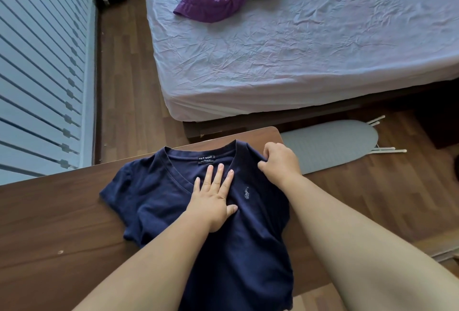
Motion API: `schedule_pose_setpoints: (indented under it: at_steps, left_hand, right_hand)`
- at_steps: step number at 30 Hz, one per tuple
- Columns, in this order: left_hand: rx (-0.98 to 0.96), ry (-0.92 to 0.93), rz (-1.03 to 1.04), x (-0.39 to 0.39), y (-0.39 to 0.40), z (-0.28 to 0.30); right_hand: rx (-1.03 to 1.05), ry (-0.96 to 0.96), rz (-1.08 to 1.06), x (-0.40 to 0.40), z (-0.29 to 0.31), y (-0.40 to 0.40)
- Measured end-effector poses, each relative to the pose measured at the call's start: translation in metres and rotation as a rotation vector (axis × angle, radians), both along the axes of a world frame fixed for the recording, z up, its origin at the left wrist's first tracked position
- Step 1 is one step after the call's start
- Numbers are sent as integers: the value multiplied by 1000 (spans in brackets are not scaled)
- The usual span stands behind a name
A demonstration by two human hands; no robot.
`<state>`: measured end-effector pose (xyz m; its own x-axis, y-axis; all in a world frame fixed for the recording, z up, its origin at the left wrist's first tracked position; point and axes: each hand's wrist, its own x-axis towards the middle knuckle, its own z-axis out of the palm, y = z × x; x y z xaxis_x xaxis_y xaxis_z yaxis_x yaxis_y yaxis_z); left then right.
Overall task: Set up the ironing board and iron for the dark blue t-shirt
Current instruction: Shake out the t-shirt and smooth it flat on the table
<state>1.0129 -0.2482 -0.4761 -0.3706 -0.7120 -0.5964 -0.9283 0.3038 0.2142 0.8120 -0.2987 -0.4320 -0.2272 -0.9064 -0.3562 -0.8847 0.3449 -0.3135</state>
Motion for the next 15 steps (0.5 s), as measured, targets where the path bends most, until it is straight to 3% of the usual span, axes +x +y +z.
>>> schedule_pose_setpoints:
  at_steps: [4, 9, 15]
  left_hand:
    - [8, 9, 27, -2, -9, -1]
    - [14, 3, 65, -9, -29, -1]
    - [32, -2, 104, -14, -45, -3]
  right_hand:
    - [-18, 45, -60, -14, 7, -14]
    - [-286, 142, 9, -21, 0, -27]
    - [-342, 369, 133, -11, -24, -6]
